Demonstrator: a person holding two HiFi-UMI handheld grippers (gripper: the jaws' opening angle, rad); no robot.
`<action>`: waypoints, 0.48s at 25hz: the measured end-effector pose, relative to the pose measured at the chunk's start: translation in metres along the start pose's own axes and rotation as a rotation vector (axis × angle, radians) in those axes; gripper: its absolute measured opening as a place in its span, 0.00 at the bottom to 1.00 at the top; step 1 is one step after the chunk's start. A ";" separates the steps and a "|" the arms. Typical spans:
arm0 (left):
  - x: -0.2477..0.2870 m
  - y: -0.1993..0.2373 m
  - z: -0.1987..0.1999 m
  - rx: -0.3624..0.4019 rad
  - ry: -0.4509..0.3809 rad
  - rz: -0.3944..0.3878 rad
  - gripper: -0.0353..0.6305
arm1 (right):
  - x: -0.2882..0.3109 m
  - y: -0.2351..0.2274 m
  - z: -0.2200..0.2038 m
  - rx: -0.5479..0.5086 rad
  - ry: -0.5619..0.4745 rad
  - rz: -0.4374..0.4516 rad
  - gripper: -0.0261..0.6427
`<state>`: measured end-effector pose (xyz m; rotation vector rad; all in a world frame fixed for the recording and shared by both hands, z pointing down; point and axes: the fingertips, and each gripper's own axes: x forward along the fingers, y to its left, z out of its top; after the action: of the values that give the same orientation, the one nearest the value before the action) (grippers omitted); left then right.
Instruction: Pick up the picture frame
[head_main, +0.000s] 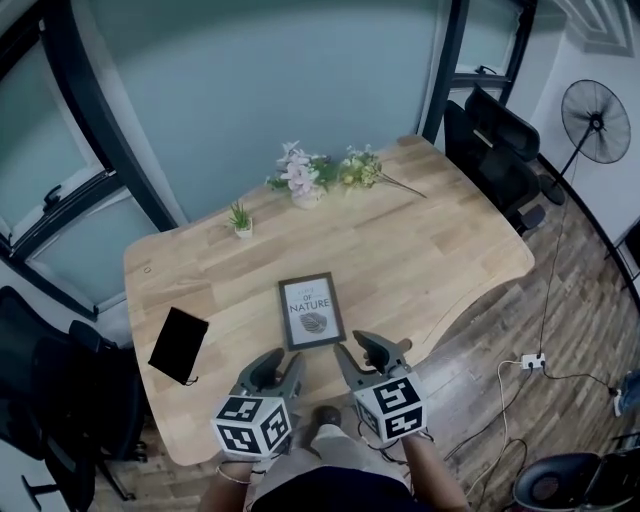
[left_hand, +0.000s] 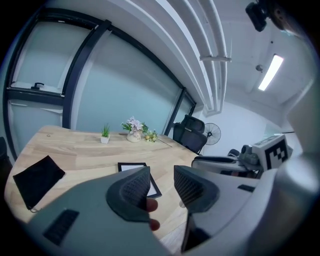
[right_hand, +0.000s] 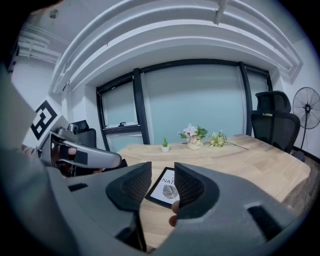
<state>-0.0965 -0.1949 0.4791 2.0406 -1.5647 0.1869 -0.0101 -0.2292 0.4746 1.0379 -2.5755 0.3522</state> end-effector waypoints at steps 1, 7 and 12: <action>0.004 0.003 -0.001 -0.004 0.004 0.006 0.26 | 0.004 -0.002 -0.001 -0.002 0.006 0.003 0.22; 0.020 0.017 -0.002 -0.027 0.026 0.028 0.26 | 0.021 -0.011 -0.010 -0.016 0.046 0.022 0.22; 0.031 0.027 -0.008 -0.023 0.053 0.033 0.26 | 0.036 -0.015 -0.018 -0.016 0.067 0.026 0.22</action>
<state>-0.1099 -0.2219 0.5086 1.9770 -1.5622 0.2327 -0.0201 -0.2559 0.5069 0.9709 -2.5303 0.3662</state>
